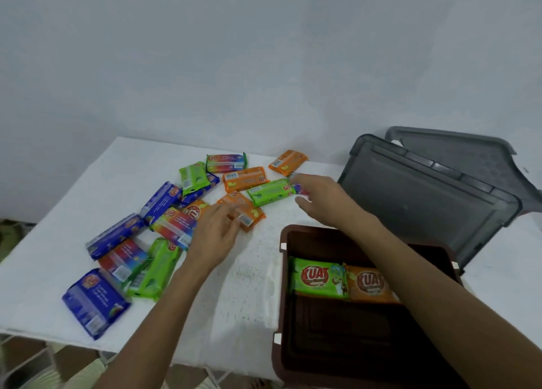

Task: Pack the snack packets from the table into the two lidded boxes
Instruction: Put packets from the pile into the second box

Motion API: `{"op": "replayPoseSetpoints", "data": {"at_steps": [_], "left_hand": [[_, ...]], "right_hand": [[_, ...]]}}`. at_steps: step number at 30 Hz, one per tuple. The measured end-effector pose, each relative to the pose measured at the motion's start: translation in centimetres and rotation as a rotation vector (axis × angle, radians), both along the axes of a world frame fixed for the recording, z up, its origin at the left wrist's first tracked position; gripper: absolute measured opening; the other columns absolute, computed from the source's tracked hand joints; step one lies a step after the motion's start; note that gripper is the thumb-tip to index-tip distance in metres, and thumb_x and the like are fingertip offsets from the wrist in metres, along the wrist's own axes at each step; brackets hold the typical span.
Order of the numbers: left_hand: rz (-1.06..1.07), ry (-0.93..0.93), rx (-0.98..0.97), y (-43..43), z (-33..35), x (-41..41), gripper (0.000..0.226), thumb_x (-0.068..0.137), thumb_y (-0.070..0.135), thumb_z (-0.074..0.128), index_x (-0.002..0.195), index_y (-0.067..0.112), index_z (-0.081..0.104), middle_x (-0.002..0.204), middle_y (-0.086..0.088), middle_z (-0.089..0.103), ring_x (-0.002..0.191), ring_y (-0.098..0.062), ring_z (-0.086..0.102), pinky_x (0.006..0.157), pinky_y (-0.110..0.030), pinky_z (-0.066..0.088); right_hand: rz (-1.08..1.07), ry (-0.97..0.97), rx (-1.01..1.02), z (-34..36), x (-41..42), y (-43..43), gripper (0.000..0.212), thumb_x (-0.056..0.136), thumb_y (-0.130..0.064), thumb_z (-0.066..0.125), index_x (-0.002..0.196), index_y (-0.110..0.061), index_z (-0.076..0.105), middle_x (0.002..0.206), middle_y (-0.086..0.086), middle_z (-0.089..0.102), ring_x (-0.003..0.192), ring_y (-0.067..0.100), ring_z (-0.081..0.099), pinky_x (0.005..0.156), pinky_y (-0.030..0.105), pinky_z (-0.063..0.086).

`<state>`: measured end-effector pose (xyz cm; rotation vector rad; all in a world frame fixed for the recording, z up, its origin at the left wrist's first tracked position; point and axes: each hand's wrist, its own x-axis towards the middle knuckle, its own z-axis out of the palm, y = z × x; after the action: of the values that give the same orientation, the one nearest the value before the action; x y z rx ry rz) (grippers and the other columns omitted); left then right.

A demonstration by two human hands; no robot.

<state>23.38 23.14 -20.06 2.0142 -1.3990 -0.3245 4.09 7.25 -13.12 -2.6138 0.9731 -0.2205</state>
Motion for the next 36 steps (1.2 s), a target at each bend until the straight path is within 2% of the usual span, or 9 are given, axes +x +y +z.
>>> {"op": "replayPoseSetpoints", "data": {"at_steps": [2, 5, 8, 15, 18, 22, 28, 31, 36], "left_hand": [[0.02, -0.104, 0.133, -1.5, -0.8, 2.0, 0.045, 0.095, 0.04, 0.056, 0.135, 0.022, 0.051, 0.133, -0.006, 0.057, 0.12, -0.024, 0.051, 0.099, -0.038, 0.038], [0.008, -0.248, 0.316, -3.6, -2.0, 3.7, 0.083, 0.079, 0.073, 0.055, 0.146, 0.028, 0.034, 0.146, -0.003, 0.046, 0.134, -0.024, 0.04, 0.112, -0.045, 0.024], [-0.071, -0.315, 0.416, -4.8, -3.0, 4.4, 0.108, 0.062, 0.087, 0.055, 0.148, 0.03, 0.023, 0.149, -0.003, 0.041, 0.136, -0.025, 0.038, 0.114, -0.048, 0.016], [-0.061, -0.329, 0.366, -5.0, -4.2, 4.1, 0.099, 0.066, 0.082, 0.057, 0.146, 0.031, 0.029, 0.141, -0.007, 0.042, 0.13, -0.026, 0.038, 0.113, -0.046, 0.021], [-0.043, -0.193, 0.254, -4.9, -3.7, 3.7, 0.093, 0.066, 0.08, 0.061, 0.142, 0.033, 0.036, 0.14, -0.006, 0.039, 0.13, -0.026, 0.036, 0.112, -0.046, 0.029], [0.036, 0.129, 0.022, -4.2, -2.2, 2.8, 0.064, 0.065, 0.073, 0.065, 0.116, 0.035, 0.058, 0.133, 0.005, 0.041, 0.128, -0.017, 0.036, 0.105, -0.04, 0.037], [0.142, 0.657, -0.178, -3.0, 0.7, -0.7, 0.06, 0.077, 0.08, 0.047, 0.083, 0.023, 0.064, 0.086, 0.0, 0.072, 0.077, -0.009, 0.07, 0.059, -0.022, 0.054], [0.115, 0.824, -0.193, -2.5, 1.4, -2.9, 0.053, 0.088, 0.066, 0.047, 0.088, 0.016, 0.064, 0.084, -0.005, 0.074, 0.076, -0.018, 0.074, 0.063, -0.032, 0.059], [0.055, 0.918, -0.263, -1.6, 3.9, -5.8, 0.034, 0.087, 0.063, 0.047, 0.082, 0.038, 0.068, 0.086, 0.002, 0.075, 0.078, -0.013, 0.074, 0.058, -0.02, 0.055]], "right_hand": [[0.077, 0.142, 0.01, -1.7, 2.3, -2.0, 0.049, 0.094, -0.018, 0.058, 0.141, -0.023, 0.045, 0.134, 0.01, 0.057, 0.12, 0.029, 0.055, 0.096, 0.038, 0.046], [0.163, 0.338, -0.026, -3.8, 4.8, -4.4, 0.061, 0.093, -0.015, 0.057, 0.148, -0.029, 0.033, 0.143, 0.011, 0.048, 0.125, 0.032, 0.05, 0.096, 0.044, 0.049], [0.22, 0.474, -0.062, -5.5, 6.2, -6.3, 0.069, 0.093, -0.016, 0.059, 0.15, -0.033, 0.025, 0.148, 0.011, 0.042, 0.128, 0.036, 0.044, 0.099, 0.047, 0.047], [0.242, 0.451, -0.223, -7.3, 6.9, -7.6, 0.049, 0.095, -0.021, 0.048, 0.142, -0.028, 0.037, 0.125, 0.008, 0.058, 0.111, 0.03, 0.05, 0.088, 0.043, 0.05], [0.203, 0.229, -0.213, -6.4, 6.6, -7.3, 0.034, 0.094, -0.025, 0.05, 0.128, -0.02, 0.054, 0.109, 0.01, 0.067, 0.091, 0.025, 0.059, 0.073, 0.038, 0.052], [0.092, -0.056, 0.087, -4.1, 4.7, -6.0, 0.027, 0.096, -0.022, 0.054, 0.122, -0.02, 0.059, 0.1, 0.004, 0.07, 0.066, 0.015, 0.057, 0.06, 0.032, 0.049], [-0.084, -0.419, 0.467, 0.1, -1.8, -2.6, 0.021, 0.101, -0.022, 0.051, 0.121, -0.026, 0.054, 0.105, -0.003, 0.066, 0.076, 0.02, 0.072, 0.061, 0.032, 0.062], [-0.167, -0.619, 0.545, 1.6, -5.5, -0.1, 0.02, 0.099, -0.017, 0.055, 0.115, -0.027, 0.059, 0.104, 0.001, 0.069, 0.078, 0.022, 0.073, 0.057, 0.03, 0.061], [-0.261, -0.901, 0.864, 2.0, -10.9, 3.7, 0.023, 0.093, -0.005, 0.061, 0.111, -0.018, 0.056, 0.108, 0.02, 0.067, 0.079, 0.044, 0.072, 0.062, 0.046, 0.061]]}}
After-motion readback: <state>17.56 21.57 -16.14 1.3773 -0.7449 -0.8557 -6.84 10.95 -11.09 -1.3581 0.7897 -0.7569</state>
